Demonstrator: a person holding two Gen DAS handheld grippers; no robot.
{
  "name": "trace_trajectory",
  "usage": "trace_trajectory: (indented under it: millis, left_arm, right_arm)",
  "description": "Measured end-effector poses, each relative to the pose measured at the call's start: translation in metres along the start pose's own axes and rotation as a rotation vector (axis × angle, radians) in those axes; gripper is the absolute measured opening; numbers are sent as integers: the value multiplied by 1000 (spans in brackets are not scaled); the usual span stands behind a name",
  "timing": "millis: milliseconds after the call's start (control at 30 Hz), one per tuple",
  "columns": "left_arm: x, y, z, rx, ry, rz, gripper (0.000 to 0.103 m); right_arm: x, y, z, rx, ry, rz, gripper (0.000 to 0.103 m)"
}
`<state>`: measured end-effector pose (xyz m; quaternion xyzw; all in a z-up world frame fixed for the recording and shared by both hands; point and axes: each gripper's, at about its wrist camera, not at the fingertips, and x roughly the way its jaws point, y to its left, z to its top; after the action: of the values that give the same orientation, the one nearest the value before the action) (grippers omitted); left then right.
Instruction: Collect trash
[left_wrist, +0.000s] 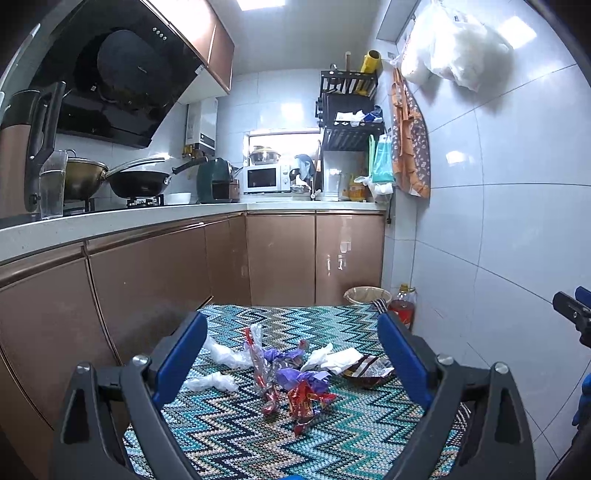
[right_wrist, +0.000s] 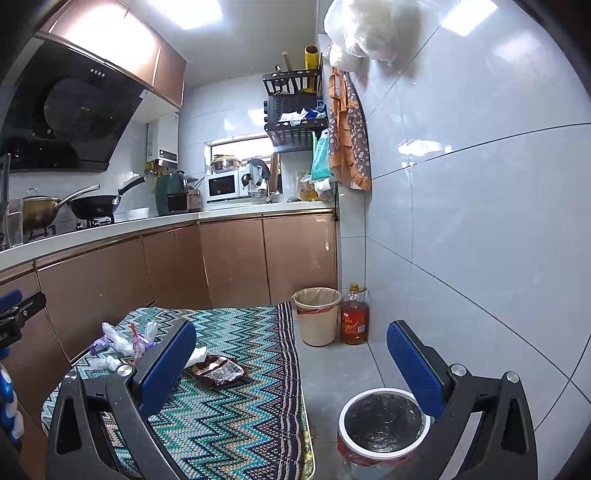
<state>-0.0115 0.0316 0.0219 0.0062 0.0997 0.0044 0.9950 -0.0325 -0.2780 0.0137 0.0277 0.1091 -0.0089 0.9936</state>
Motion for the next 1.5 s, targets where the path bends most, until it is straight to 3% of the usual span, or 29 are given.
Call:
trace_trajectory:
  millis: [267,533,767,967,1267,1433,1500]
  left_arm:
    - [3,13,9,-25,-11,0,94]
    - [30,40,5,-90,47,10,94]
    - [68,44,-26,-73,176,-112,92]
    - [96,39,-57,-17,283,-159,92]
    - [169,71,-85,-140,461,-147,90]
    - [219,77,-110,-191,593,-170,70]
    - [236,80,-119,-222,642,-186,68]
  right_arm:
    - [4,2,5,1,0,12,103]
    - [23,4,10,4,20,75,103]
    - [68,11,5,-3,106,143,103]
    - [114,21,-8,-8,206,204,102]
    - [199,43,-34,-2,382,301,78]
    - [239,50,-49,4,463,347,70]
    - [256,54,-57,0,496,364,69]
